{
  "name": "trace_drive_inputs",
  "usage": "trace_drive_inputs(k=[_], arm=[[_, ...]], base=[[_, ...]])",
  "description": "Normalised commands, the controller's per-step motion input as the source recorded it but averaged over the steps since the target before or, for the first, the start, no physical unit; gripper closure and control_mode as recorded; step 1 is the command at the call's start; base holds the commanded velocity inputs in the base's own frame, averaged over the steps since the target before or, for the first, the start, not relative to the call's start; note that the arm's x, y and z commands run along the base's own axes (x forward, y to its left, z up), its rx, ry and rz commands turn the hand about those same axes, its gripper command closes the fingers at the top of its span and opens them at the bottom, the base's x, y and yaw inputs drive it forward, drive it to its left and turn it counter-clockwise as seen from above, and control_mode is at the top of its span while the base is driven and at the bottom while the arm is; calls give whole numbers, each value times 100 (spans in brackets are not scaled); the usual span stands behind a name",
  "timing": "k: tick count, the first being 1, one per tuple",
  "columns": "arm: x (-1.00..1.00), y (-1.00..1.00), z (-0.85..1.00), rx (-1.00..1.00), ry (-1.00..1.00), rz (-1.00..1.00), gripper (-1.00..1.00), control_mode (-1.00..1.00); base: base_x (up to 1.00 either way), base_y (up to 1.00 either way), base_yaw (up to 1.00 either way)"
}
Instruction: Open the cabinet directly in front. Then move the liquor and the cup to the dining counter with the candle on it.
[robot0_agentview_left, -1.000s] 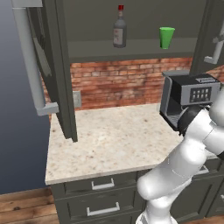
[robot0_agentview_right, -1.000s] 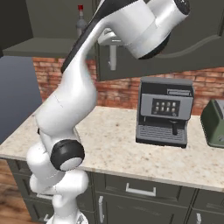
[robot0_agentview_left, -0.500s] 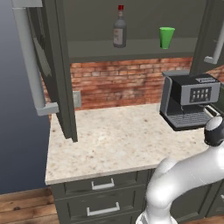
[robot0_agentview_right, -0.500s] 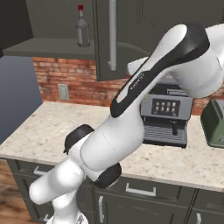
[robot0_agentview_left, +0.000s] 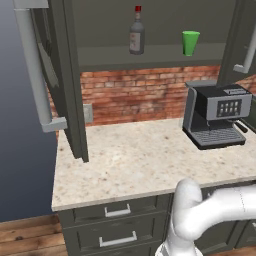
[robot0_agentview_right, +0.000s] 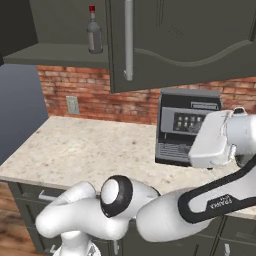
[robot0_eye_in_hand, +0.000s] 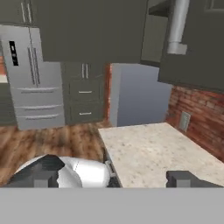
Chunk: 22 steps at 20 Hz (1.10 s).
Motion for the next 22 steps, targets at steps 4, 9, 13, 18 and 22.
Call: trace_drive_inputs(k=[4, 9, 13, 18, 22], arm=[[-100, 100, -100, -6, -13, -4, -100, -100], [-100, 100, -100, -27, 0, -21, -100, -100], [-100, 100, -100, -25, 0, -20, -100, -100], [-10, 51, -11, 3, -12, -28, -100, -100], [-3, 57, 98, 1, -20, -49, -100, -100]], base=[[0, 0, 0], [0, 0, 0], [0, 0, 0], [0, 0, 0], [0, 0, 0]])
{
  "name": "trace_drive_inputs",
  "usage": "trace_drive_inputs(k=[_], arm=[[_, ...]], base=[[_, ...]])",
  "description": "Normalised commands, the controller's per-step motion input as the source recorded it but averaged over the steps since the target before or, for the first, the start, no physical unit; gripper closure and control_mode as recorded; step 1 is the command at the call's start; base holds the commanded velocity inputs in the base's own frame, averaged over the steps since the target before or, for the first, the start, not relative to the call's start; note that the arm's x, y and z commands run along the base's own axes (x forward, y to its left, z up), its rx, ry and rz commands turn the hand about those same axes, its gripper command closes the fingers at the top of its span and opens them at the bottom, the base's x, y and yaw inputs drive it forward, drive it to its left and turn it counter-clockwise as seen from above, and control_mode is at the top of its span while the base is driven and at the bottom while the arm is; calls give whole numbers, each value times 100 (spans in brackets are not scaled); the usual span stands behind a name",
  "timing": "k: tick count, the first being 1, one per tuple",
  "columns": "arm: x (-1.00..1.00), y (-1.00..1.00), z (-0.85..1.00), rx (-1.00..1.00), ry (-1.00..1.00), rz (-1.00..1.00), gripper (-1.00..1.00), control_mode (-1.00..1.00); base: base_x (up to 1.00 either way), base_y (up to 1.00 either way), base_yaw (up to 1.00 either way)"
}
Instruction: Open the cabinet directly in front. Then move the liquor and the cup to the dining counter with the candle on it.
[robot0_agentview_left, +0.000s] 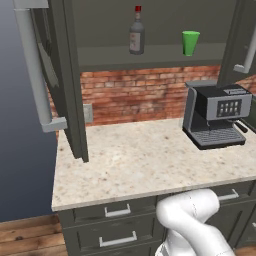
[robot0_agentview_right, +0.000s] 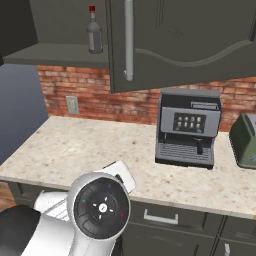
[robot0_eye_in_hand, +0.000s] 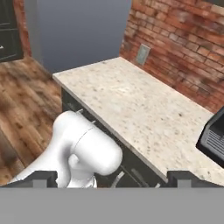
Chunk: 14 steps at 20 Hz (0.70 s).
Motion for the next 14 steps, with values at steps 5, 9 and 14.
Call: trace_drive_inputs(k=[5, 9, 14], arm=[[0, 84, 94, -2, -19, -26, -100, -100], [0, 94, 71, -4, -25, -21, -100, -100], [0, 94, 69, -1, -34, -19, -100, -100]], base=[[0, 0, 0], [0, 0, 0], [0, 0, 0]])
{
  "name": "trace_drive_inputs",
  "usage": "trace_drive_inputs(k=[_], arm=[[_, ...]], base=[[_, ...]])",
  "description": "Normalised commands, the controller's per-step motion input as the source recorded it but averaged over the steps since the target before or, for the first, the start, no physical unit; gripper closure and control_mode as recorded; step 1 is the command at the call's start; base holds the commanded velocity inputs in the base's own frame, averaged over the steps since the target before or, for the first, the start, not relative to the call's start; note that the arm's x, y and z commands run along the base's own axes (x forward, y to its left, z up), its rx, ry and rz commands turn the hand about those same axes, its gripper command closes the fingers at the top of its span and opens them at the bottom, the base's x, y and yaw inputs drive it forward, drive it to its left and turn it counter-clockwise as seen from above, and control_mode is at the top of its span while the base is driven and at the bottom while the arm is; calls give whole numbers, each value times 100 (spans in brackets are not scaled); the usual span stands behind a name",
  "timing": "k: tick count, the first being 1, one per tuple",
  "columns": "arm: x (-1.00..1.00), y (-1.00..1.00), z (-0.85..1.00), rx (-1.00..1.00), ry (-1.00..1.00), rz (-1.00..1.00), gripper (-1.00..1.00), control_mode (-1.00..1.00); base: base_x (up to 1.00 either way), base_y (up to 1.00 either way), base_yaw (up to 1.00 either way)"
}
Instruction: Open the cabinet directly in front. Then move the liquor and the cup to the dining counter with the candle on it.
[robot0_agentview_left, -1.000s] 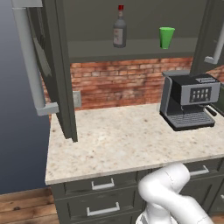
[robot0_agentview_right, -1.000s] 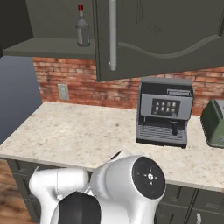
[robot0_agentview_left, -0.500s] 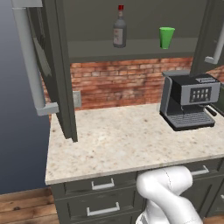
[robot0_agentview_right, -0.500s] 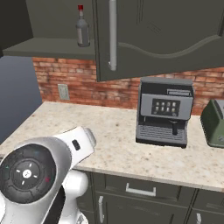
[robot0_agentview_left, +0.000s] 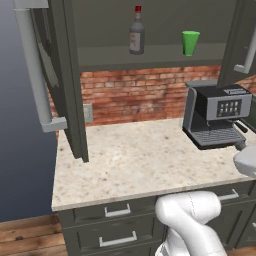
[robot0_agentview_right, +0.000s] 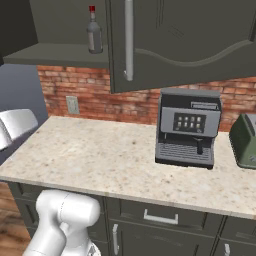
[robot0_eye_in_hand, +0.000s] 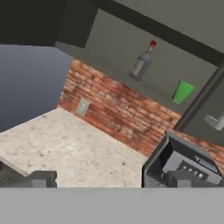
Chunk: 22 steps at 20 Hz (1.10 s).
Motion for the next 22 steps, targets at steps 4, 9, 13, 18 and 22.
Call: trace_drive_inputs(k=[4, 9, 13, 18, 22], arm=[[20, 79, 40, 0, -37, -14, -100, -100], [58, 39, 30, -2, -25, -8, -100, -100], [70, 5, 41, 0, -23, -6, -100, -100], [95, 1, 33, 0, -11, -3, -100, -100], [100, 0, 20, 0, -1, -4, -100, -100]], base=[[0, 0, 0], [0, 0, 0], [0, 0, 0], [0, 0, 0], [0, 0, 0]])
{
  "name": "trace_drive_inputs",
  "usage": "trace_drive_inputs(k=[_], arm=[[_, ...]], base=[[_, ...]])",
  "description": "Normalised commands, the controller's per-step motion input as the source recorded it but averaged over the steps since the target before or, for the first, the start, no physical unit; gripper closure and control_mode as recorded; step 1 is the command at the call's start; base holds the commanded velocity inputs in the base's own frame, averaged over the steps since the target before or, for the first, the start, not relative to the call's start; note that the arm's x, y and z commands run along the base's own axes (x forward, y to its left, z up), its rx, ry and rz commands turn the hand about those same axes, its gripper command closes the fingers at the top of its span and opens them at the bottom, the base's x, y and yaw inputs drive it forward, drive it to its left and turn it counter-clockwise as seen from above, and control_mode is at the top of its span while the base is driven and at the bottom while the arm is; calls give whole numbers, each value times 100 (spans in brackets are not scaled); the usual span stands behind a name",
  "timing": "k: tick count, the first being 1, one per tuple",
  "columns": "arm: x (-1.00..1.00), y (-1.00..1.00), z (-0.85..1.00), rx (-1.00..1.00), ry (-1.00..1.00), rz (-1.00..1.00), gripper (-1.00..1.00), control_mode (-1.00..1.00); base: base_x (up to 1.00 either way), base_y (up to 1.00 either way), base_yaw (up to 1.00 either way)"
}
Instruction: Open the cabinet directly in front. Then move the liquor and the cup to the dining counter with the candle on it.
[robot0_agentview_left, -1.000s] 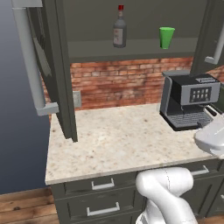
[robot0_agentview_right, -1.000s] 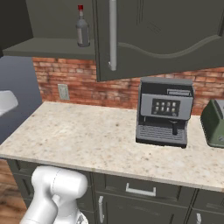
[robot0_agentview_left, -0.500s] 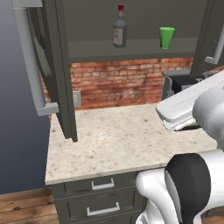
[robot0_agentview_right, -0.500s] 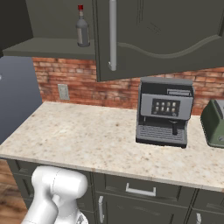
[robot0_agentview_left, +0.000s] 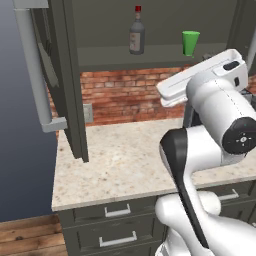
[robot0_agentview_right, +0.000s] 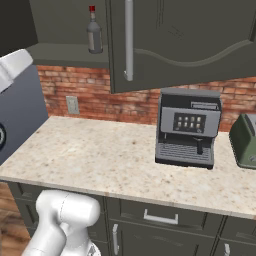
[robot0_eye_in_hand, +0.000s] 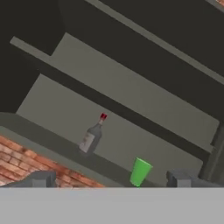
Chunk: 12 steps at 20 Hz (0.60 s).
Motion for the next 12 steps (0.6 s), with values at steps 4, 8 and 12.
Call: trace_drive_inputs(k=[4, 8, 12], arm=[[100, -3, 9, 0, 0, -12, -100, -100], [100, -16, 14, 6, 1, -24, -100, -100], [94, -31, 8, 12, 0, -29, -100, -100]], base=[[0, 0, 0], [0, 0, 0], [0, 0, 0]])
